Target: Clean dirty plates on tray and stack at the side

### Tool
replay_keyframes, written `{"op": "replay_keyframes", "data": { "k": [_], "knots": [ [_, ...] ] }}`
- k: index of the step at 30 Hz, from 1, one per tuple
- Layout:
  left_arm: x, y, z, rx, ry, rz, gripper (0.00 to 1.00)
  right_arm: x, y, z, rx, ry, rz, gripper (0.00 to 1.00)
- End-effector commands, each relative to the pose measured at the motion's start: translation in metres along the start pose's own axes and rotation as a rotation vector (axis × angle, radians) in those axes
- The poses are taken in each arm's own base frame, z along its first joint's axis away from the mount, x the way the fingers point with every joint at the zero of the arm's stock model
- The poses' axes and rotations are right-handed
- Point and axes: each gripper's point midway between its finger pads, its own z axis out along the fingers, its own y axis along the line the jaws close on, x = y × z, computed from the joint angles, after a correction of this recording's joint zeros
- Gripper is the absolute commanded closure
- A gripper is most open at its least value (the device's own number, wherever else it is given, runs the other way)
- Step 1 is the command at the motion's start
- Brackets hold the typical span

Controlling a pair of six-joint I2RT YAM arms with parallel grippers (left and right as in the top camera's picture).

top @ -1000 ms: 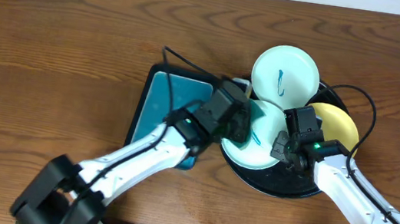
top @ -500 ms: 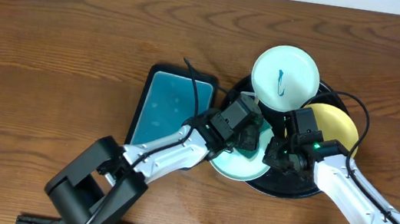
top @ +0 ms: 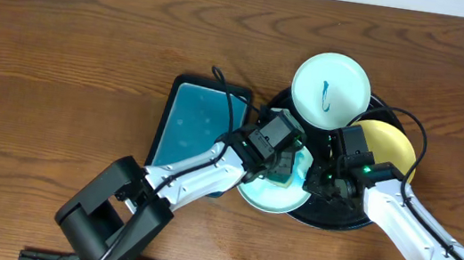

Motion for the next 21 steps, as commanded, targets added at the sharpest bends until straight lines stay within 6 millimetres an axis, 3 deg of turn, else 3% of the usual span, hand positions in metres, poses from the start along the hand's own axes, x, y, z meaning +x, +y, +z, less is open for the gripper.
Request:
{"op": "replay_keyframes", "data": {
  "k": [1, 9, 21],
  "knots": [
    [-0.016, 0.033, -0.005, -0.113, -0.059, -0.004, 0.93, -0.006, -0.005, -0.002, 0.026, -0.026, 0.030, 0.99],
    [-0.029, 0.020, -0.029, -0.056, -0.101, 0.000, 0.93, -0.007, -0.008, -0.003, 0.045, -0.038, 0.059, 0.99],
    [0.021, -0.041, -0.029, 0.122, 0.025, 0.091, 0.93, -0.008, -0.008, -0.003, 0.042, -0.039, 0.060, 0.99]
  ]
}}
